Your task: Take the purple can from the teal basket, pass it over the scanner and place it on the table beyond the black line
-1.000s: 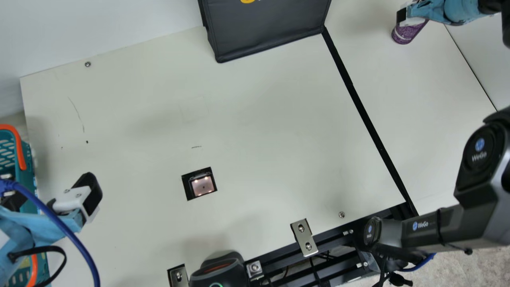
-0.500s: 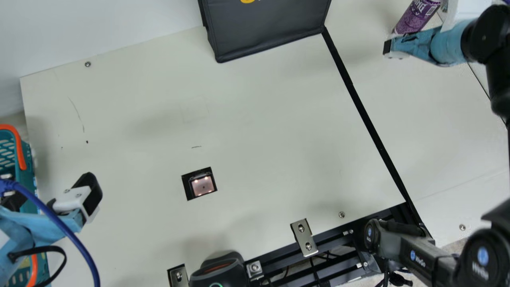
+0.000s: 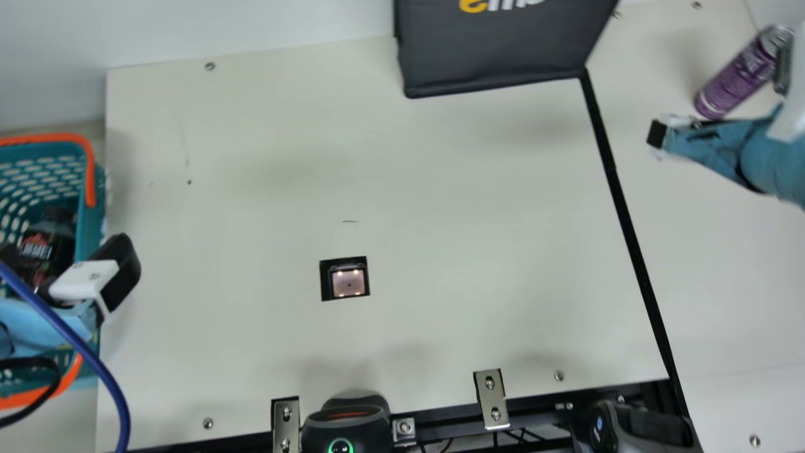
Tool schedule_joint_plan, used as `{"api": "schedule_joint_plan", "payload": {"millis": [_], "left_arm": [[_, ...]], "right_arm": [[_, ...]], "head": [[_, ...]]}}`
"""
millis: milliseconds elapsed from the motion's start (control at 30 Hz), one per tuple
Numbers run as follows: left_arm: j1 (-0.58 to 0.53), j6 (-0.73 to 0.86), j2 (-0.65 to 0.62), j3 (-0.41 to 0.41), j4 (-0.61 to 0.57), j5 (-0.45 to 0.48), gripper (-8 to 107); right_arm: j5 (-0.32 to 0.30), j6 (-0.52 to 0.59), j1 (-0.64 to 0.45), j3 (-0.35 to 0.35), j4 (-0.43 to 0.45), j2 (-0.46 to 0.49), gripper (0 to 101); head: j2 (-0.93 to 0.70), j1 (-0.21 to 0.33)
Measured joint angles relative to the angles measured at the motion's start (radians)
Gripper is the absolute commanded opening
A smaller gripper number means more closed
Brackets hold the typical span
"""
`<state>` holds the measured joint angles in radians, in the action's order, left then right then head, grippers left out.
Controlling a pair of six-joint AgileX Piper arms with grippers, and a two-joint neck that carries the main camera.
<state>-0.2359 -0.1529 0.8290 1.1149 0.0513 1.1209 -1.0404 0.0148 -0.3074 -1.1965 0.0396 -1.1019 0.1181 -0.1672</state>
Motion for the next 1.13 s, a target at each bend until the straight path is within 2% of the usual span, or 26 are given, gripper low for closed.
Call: {"api": "schedule_joint_plan", "payload": {"millis": [133, 400, 700, 1133], "left_arm": [[0.07, 0.052, -0.027, 0.029, -0.026, 0.033, 90], [0.202, 0.153, -0.073, 0.088, -0.078, 0.091, 90], [0.207, 0.153, -0.073, 0.088, -0.078, 0.091, 90], [0.207, 0.153, -0.073, 0.088, -0.078, 0.091, 90]], "right_arm": [[-0.03, -0.001, 0.059, -0.005, -0.003, 0.066, 95], [-0.101, -0.008, 0.187, -0.013, -0.015, 0.209, 95], [-0.183, -0.015, 0.318, -0.021, -0.03, 0.358, 95], [-0.183, -0.015, 0.321, -0.021, -0.031, 0.362, 95]], "head": [[-0.084, 0.0], [-0.087, 0.0], [-0.087, 0.0], [-0.089, 0.0]]}}
